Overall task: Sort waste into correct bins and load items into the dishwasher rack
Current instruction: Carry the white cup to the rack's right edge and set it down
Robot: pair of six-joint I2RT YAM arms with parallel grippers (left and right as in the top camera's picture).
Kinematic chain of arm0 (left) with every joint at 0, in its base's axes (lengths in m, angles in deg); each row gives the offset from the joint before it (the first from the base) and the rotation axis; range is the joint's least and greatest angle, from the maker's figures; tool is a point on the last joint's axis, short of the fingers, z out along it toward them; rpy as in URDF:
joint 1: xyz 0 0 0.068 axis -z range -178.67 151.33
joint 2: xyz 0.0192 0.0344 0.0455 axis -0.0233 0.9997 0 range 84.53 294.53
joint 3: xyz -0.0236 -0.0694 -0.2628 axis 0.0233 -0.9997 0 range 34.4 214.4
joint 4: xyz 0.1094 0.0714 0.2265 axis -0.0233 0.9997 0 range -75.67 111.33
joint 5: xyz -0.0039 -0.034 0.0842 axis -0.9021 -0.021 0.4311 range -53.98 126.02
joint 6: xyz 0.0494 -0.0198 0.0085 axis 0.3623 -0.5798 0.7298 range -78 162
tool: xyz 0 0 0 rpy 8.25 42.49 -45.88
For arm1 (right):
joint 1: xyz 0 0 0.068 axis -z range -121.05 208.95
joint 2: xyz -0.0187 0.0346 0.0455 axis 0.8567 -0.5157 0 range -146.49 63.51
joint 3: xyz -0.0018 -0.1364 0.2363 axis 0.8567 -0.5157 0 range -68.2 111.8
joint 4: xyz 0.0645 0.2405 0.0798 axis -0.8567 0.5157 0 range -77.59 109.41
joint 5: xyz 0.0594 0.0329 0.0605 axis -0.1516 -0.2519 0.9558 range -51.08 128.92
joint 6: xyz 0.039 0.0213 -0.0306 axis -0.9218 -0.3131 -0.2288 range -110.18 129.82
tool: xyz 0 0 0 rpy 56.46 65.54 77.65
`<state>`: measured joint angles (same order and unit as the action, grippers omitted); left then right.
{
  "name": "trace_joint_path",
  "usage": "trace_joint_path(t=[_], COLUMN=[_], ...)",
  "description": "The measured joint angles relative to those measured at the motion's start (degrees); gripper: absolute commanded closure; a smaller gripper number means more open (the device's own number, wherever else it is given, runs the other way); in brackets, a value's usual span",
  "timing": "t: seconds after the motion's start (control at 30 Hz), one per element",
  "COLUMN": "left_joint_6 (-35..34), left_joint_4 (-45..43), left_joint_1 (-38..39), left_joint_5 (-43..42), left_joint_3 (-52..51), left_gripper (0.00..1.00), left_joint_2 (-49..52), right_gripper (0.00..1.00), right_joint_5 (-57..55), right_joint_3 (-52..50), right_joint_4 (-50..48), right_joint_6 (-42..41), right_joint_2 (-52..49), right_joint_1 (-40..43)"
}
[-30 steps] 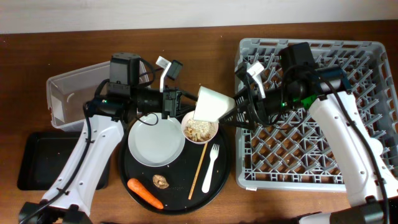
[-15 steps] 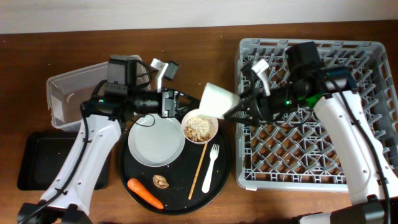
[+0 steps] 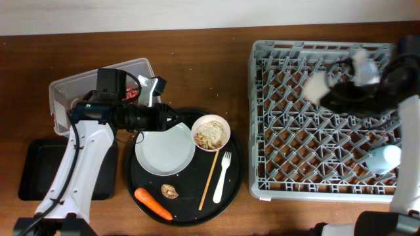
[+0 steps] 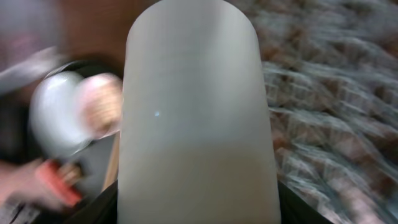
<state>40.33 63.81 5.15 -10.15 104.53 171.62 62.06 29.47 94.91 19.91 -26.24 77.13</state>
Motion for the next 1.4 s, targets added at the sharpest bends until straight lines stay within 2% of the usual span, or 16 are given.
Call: trace_joint_path(t=[0.17, 0.4, 0.63, 1.03, 1.07, 1.13, 1.17, 1.23, 1.4], left_joint_6=[0.5, 0.6, 0.6, 0.6, 0.6, 0.6, 0.6, 0.6, 0.6], left_joint_4=[0.5, 1.8, 1.9, 1.9, 2.0, 2.0, 2.0, 1.9, 1.9], left_joint_1=[0.0, 0.0, 0.0, 0.0, 0.0, 0.0, 0.0, 0.0, 0.0], left_joint_5=[2.1, 4.3, 5.1, 5.1, 5.1, 5.1, 5.1, 5.2, 5.3], left_joint_3=[0.0, 0.0, 0.0, 0.0, 0.0, 0.0, 0.0, 0.0, 0.0], left_gripper=[0.69, 0.69, 0.69, 0.69, 0.69, 0.69, 0.69, 0.69, 0.69], left_joint_2=[0.0, 0.0, 0.0, 0.0, 0.0, 0.0, 0.0, 0.0, 0.0], right_gripper=[0.58, 0.57, 0.57, 0.56, 0.47, 0.18, 0.09, 0.05, 0.04], right_joint_5=[-12.7, -18.0, -20.7, -18.7, -18.5, -18.3, -18.1, -17.8, -16.1], right_joint_3=[0.0, 0.0, 0.0, 0.0, 0.0, 0.0, 0.0, 0.0, 0.0], right_joint_4=[-1.4, -4.4, -6.3, -7.0, -7.0, -7.0, -7.0, -7.0, -7.0], right_joint_6=[-7.1, -12.8, -17.3, -18.9, -18.9, -18.9, -19.2, -18.8, -19.1], right_joint_2=[-0.2, -3.0, -9.5, -19.1, -19.3, -19.3, -19.3, -19.3, -19.3], right_joint_1=[8.3, 16.6, 20.5, 20.8, 20.8, 20.8, 20.8, 20.8, 20.8])
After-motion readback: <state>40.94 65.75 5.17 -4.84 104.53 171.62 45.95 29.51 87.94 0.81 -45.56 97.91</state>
